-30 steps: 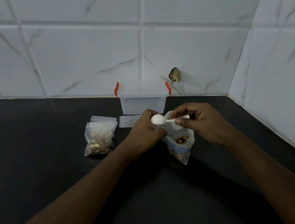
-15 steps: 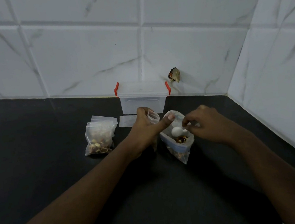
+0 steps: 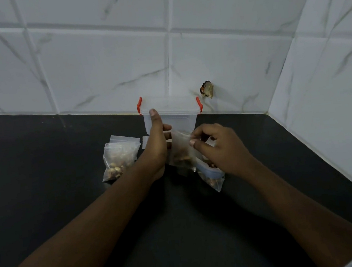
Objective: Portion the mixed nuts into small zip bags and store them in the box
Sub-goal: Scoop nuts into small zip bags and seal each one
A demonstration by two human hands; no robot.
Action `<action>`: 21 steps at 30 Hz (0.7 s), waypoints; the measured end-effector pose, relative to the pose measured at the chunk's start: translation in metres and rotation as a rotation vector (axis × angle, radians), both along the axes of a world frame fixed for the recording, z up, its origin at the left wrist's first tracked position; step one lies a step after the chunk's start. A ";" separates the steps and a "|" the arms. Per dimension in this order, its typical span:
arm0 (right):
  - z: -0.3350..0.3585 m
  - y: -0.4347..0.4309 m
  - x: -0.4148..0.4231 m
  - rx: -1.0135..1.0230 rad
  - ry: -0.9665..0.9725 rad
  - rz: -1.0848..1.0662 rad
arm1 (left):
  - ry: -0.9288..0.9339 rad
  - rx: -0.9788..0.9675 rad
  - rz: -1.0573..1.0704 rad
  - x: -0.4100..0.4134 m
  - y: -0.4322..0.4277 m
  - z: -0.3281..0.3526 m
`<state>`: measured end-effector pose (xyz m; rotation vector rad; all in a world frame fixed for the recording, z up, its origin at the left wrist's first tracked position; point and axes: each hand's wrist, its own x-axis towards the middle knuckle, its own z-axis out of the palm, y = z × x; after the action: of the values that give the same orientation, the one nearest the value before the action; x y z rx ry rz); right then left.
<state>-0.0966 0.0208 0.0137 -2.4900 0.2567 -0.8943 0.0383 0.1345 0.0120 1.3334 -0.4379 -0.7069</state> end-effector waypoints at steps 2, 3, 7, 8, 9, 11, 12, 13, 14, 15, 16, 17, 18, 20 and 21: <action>0.007 0.004 0.005 -0.109 0.128 0.036 | -0.001 -0.012 0.042 0.008 0.001 0.003; 0.011 0.005 0.007 -0.200 0.257 0.068 | -0.014 -0.022 0.065 0.012 0.001 0.001; 0.028 0.010 0.009 -0.161 0.178 0.100 | -0.005 -0.060 0.102 0.021 0.004 0.002; 0.026 0.011 0.010 -0.151 0.111 0.098 | 0.006 -0.074 0.095 0.021 0.004 0.003; 0.023 0.011 0.012 -0.165 0.120 0.118 | 0.005 -0.095 0.091 0.020 0.004 0.004; 0.011 0.011 0.014 -0.263 0.283 0.163 | -0.034 -0.110 0.076 0.020 0.002 0.003; 0.007 0.009 0.014 -0.283 0.300 0.164 | -0.058 -0.111 0.067 0.020 0.001 0.003; 0.006 0.006 0.014 -0.241 0.251 0.151 | -0.072 -0.120 0.061 0.020 0.002 0.003; 0.007 0.004 0.013 -0.197 0.157 0.135 | -0.075 -0.131 0.057 0.020 0.002 0.003; 0.008 0.004 0.013 -0.187 0.060 0.113 | -0.070 -0.143 0.055 0.021 0.003 0.004; 0.008 0.005 0.012 -0.200 0.021 0.092 | -0.065 -0.154 0.053 0.020 0.003 0.006; 0.006 0.007 0.012 -0.224 0.047 0.097 | -0.077 -0.164 0.049 0.020 0.004 0.007; 0.003 0.009 0.011 -0.251 0.125 0.118 | -0.095 -0.168 0.047 0.020 0.004 0.008; -0.003 0.009 0.007 -0.284 0.212 0.097 | -0.135 -0.171 0.029 0.021 0.005 0.008; -0.003 0.007 0.005 -0.266 0.156 0.065 | -0.159 -0.175 0.015 0.020 0.008 0.009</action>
<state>-0.0912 0.0274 0.0107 -2.8015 0.1130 -0.7498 0.0588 0.1421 0.0213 1.2304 -0.6025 -0.5391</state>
